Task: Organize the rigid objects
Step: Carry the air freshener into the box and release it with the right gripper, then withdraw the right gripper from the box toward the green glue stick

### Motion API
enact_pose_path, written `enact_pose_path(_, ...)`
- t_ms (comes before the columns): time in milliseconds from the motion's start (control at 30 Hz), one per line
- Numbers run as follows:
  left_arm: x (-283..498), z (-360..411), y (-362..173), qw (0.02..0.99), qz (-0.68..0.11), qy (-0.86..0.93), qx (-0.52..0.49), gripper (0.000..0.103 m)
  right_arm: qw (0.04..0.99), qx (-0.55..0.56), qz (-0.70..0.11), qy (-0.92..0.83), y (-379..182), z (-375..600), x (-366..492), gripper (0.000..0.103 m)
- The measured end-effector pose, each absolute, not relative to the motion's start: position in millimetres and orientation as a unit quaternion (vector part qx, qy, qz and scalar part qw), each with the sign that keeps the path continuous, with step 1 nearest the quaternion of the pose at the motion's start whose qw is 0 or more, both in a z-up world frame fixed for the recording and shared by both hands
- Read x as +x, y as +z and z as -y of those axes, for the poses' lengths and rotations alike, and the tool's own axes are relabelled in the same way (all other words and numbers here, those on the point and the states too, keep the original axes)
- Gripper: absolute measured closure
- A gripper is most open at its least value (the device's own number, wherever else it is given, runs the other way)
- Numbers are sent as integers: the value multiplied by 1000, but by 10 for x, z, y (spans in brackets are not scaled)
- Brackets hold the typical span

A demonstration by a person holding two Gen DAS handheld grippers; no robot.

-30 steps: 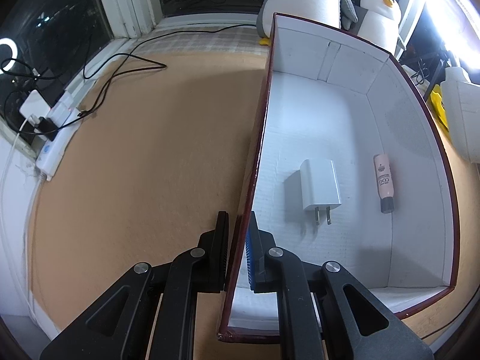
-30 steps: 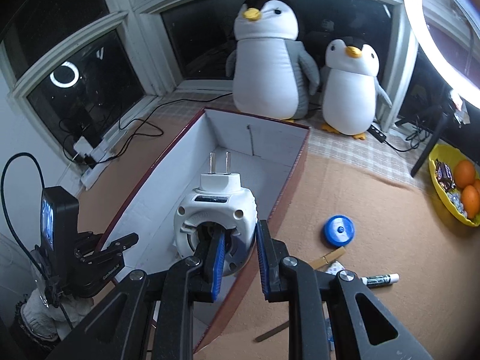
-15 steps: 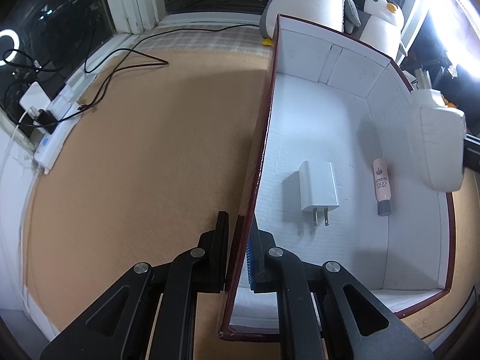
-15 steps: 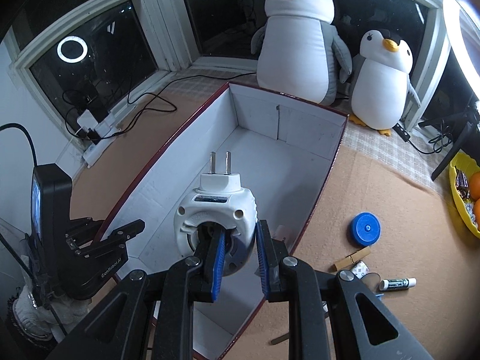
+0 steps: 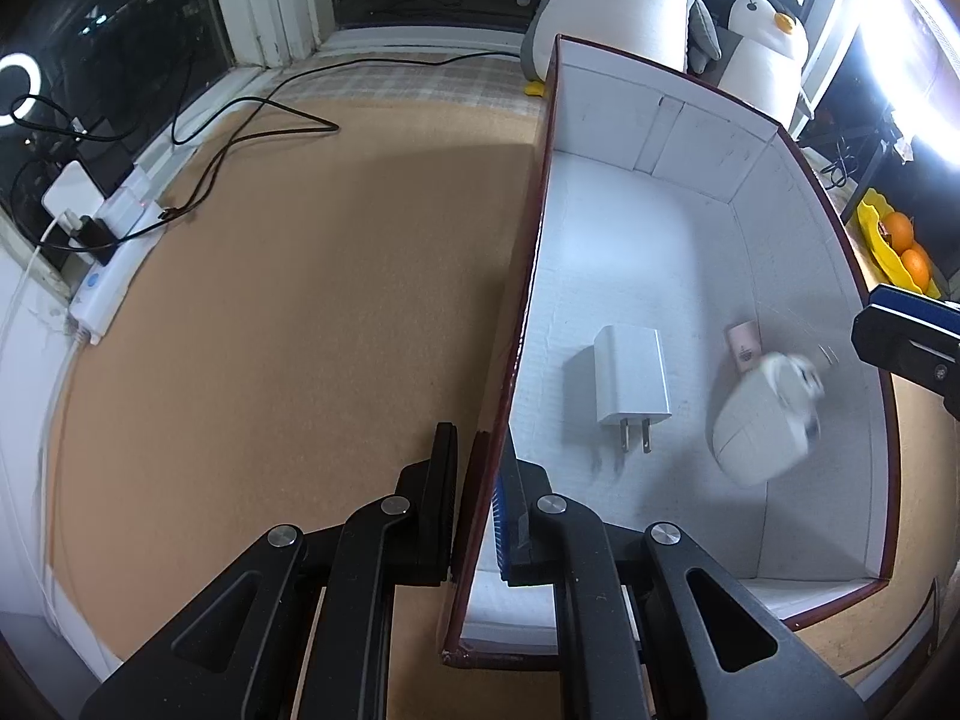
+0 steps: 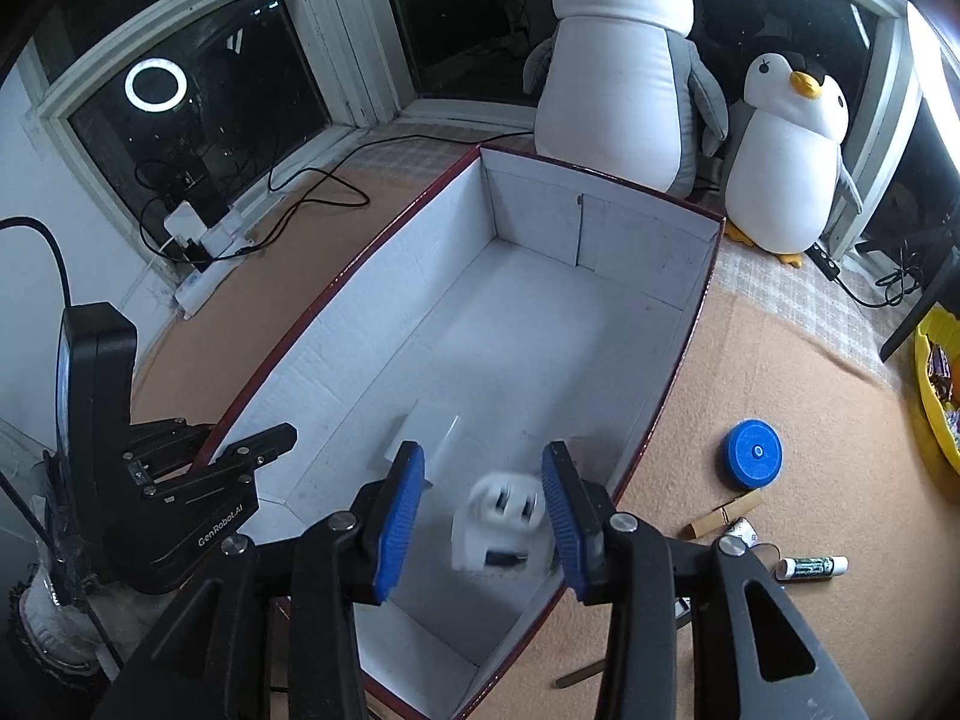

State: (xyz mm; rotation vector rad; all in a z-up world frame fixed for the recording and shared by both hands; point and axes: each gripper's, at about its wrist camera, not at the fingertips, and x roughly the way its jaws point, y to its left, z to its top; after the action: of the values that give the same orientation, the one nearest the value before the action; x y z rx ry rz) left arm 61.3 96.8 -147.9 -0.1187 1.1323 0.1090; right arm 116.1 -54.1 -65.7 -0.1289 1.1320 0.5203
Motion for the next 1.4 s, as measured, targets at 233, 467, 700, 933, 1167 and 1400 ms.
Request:
enact_pose_path(233, 610, -974, -1435, 842, -533, 51, -57, 94, 817, -35, -526, 234, -578, 725, 1134, 63)
enact_pose_path(467, 613, -956, -1414, 844, -532, 49, -52, 94, 825, -30, -525, 209, -547, 1002, 1082, 63)
enact_pose_path(700, 617, -968, -1417, 842, -535, 46, -54, 94, 835, 3, -524, 167, -538, 1478, 1032, 53)
enact_pose_path(933, 631, -960, -1436, 839, -540, 43, -51, 92, 841, 52, -527, 115, -572, 2025, 1006, 50)
enact_pose_path(1167, 637, -932, -1462, 836, -546, 41, -47, 87, 844, 89, -526, 55, -650, 2587, 969, 45)
enact_pose_path(1400, 651, -927, -1483, 832, -550, 44, -46, 87, 849, 132, -512, -9, -795, 3185, 905, 41)
